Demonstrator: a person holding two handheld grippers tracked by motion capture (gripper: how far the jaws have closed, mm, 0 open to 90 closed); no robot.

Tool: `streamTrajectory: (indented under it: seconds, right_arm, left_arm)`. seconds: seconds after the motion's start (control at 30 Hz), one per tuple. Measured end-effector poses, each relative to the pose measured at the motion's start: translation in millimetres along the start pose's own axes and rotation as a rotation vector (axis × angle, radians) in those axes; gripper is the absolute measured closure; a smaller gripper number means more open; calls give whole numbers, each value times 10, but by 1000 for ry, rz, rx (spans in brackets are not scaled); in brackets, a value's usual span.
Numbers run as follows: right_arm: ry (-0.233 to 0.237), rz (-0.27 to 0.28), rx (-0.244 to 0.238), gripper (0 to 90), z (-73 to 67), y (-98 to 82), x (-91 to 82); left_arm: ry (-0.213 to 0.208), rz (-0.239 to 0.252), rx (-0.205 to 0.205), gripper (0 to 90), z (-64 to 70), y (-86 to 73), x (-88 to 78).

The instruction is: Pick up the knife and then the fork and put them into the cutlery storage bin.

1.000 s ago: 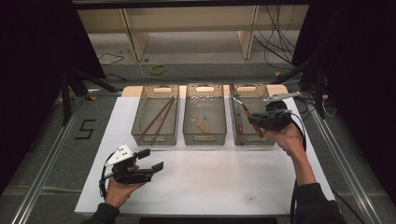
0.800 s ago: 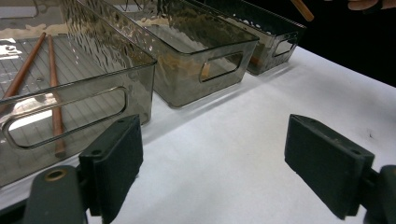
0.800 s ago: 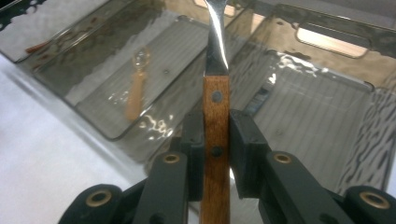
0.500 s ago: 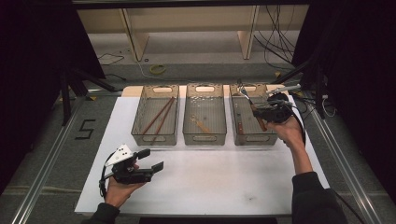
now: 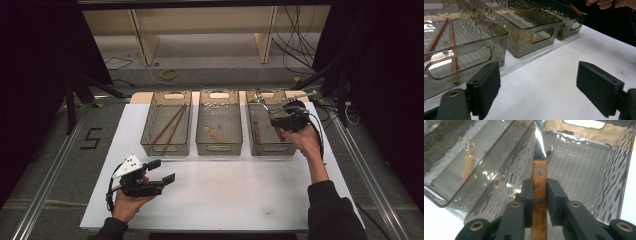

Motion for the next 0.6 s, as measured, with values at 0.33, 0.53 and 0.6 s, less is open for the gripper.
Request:
streamTrajectory:
  seconds: [0.33,0.53,0.6]
  right_arm:
    - [-12,-32,21,772,28,-40,90]
    - [-12,-41,39,770,35,-57,148]
    - [-10,-47,40,761,26,-61,162]
  left_arm:
    - [0,0,0,189,0,0,0]
    - [-1,0,1,189,-2,1,0]
    - [-1,0,0,189,-2,1,1]
Point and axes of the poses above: each handheld gripper's, and its own axes: x roughly forward along the jaws, y roughly out of its top, z roughly to its right, the point moved 5 cm from there along x, roughly forward along the jaws, and after that the axes turned 3 degrees about z, right-handed, at the moved point
